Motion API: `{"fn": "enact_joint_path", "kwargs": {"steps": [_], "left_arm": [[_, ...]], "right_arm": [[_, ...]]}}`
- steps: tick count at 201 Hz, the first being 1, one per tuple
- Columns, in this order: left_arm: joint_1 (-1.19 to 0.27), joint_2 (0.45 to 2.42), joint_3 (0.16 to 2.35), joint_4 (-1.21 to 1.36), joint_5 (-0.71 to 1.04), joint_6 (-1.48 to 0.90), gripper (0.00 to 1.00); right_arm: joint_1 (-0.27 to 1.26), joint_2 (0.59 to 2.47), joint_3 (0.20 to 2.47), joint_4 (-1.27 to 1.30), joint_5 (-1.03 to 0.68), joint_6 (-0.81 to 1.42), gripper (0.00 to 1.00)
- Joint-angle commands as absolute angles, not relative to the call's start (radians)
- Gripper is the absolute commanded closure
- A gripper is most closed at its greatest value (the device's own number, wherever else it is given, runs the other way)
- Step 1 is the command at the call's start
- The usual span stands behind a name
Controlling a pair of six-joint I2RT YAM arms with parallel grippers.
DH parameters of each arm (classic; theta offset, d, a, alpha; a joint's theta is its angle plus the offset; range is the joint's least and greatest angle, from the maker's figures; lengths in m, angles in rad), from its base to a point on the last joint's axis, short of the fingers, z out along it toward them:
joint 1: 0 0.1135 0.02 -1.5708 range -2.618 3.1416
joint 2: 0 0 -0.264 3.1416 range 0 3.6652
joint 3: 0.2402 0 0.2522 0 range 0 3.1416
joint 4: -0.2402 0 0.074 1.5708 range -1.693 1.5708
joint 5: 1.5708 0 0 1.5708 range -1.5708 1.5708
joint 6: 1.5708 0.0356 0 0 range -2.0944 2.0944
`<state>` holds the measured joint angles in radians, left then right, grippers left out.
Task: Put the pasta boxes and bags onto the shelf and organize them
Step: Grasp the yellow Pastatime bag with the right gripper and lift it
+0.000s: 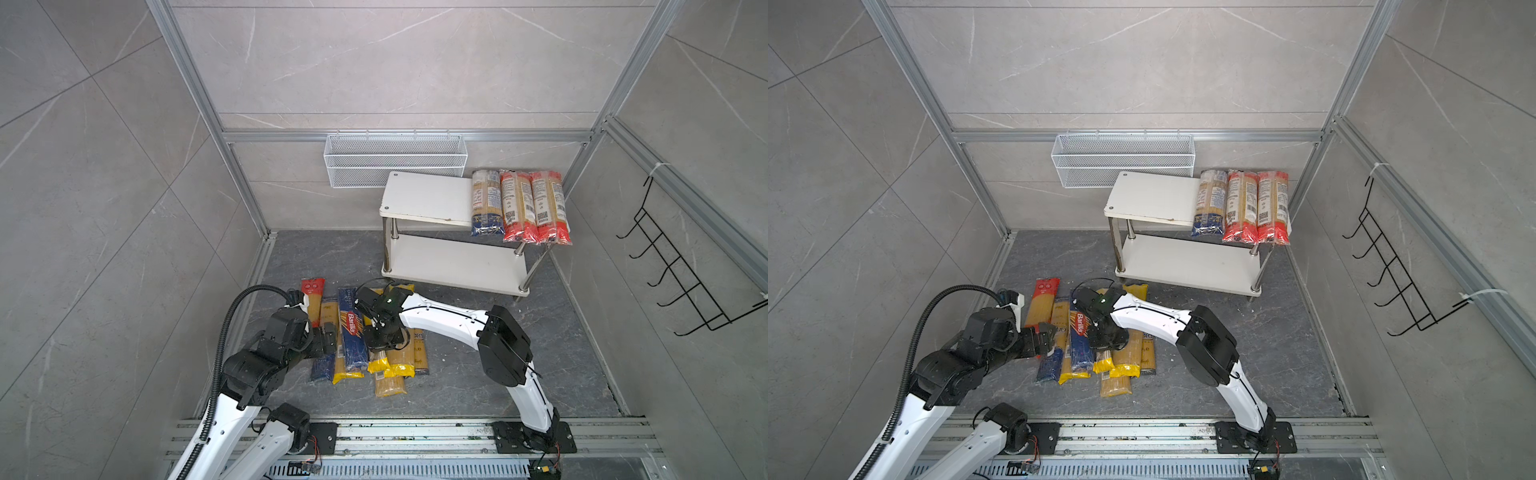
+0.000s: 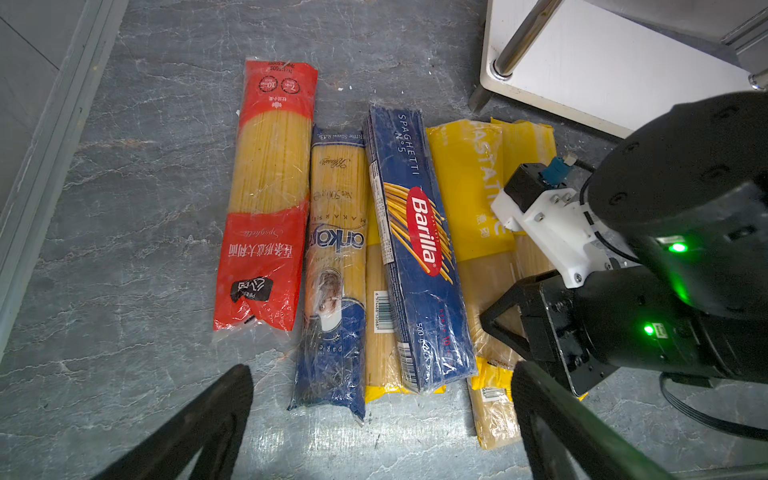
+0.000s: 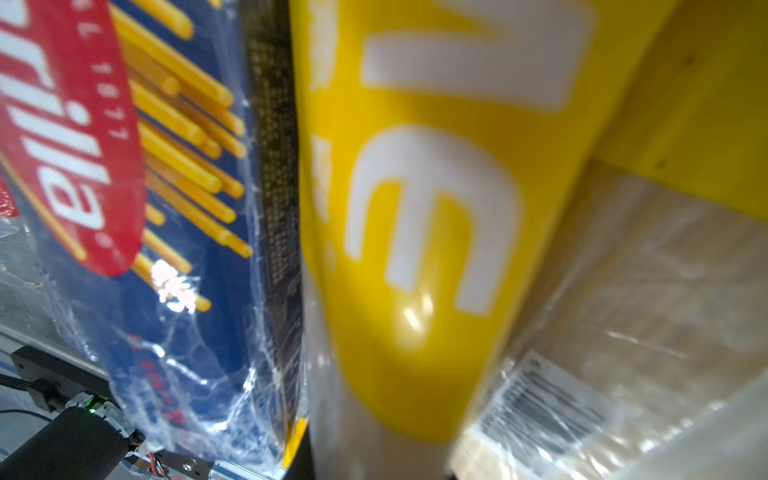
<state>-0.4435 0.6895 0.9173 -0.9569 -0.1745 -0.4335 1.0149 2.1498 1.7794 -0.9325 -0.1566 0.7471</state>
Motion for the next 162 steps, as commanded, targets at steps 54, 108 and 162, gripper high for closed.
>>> {"fn": "enact_joint_path", "kwargs": {"steps": [54, 108, 162], "left_arm": [[-0.445, 0.770, 0.997, -0.885, -0.176, -0.367, 0.00], [-0.444, 0.847, 1.040, -0.833, -0.173, -0.341, 0.00], [-0.445, 0.941, 1.106, -0.794, -0.173, -0.307, 0.00]], "right_arm": [[0.974, 1.905, 1.664, -0.956, -0.128, 0.714, 1.00], [0.966, 1.748, 1.772, -1.057, -0.121, 0.619, 1.00], [0.964, 1.635, 1.938, -1.175, -0.068, 0.533, 1.00]]}}
